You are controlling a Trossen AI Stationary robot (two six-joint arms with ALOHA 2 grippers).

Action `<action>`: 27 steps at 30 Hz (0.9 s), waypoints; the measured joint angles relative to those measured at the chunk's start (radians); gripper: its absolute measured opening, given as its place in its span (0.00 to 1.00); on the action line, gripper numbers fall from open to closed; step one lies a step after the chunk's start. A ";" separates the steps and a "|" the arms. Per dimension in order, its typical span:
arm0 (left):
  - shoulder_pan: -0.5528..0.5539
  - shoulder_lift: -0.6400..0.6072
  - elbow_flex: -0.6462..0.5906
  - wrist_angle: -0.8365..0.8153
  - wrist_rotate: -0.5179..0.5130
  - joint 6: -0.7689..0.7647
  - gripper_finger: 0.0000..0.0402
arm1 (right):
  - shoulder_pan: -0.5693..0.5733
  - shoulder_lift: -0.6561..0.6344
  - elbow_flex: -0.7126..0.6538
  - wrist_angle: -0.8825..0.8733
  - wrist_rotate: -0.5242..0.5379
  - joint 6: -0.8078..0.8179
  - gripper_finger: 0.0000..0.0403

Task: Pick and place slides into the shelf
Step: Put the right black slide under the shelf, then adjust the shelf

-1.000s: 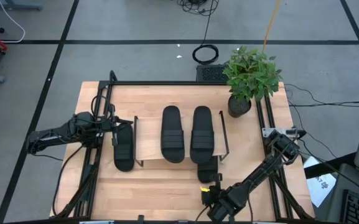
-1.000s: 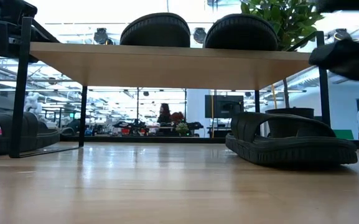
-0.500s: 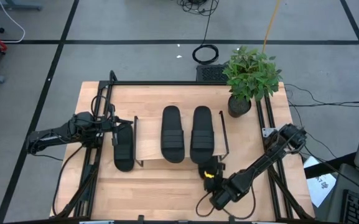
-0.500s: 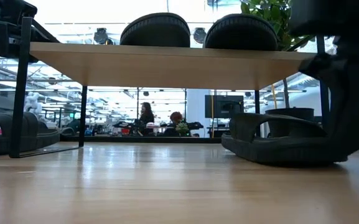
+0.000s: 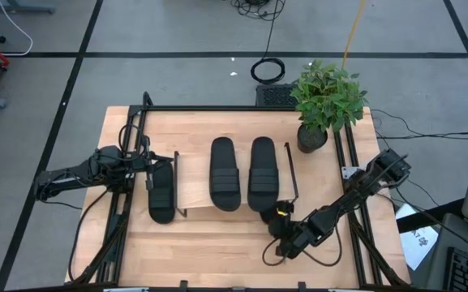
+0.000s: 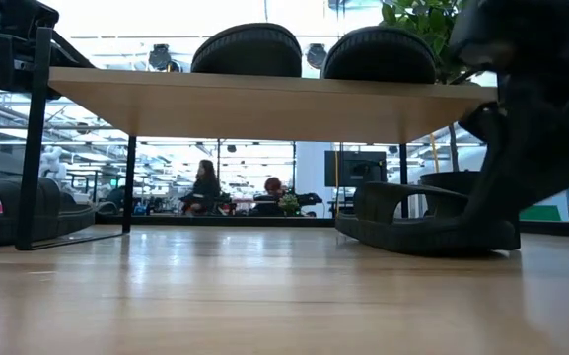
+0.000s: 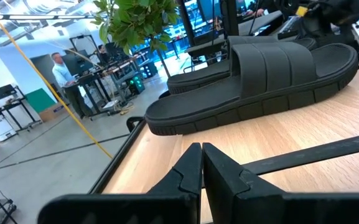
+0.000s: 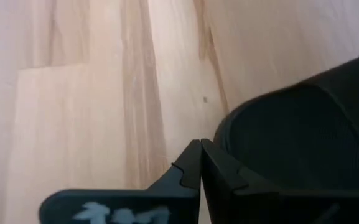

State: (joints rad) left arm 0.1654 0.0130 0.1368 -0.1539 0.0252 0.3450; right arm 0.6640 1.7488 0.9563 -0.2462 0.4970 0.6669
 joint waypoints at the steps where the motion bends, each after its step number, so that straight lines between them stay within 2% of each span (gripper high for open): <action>1: 0.000 0.000 0.000 0.000 0.000 0.000 0.05 | 0.001 -0.007 0.000 0.000 -0.001 -0.001 0.00; 5: 0.000 0.000 0.000 0.000 0.000 0.000 0.05 | 0.031 -0.039 0.000 0.020 -0.008 -0.013 0.00; 11: 0.000 0.000 0.000 0.000 0.000 0.000 0.05 | 0.114 -0.122 0.002 0.126 -0.017 -0.118 0.00; 15: 0.000 0.000 0.000 0.000 0.000 0.000 0.05 | 0.183 -0.198 0.024 0.095 0.163 -0.186 0.00; 22: 0.000 0.000 0.000 0.003 -0.001 0.013 0.05 | 0.287 -0.340 0.067 -0.148 0.636 -0.236 0.00; 24: 0.000 0.000 0.000 0.024 -0.001 0.016 0.05 | 0.294 -0.378 0.067 -0.252 0.699 -0.192 0.00; 27: -0.003 0.000 0.000 0.078 0.000 0.011 0.05 | 0.283 -0.429 0.067 -0.433 0.750 -0.044 0.00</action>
State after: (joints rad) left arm 0.1622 0.0128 0.1368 -0.0764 0.0250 0.3558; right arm 0.9471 1.3197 1.0229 -0.6796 1.2470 0.6234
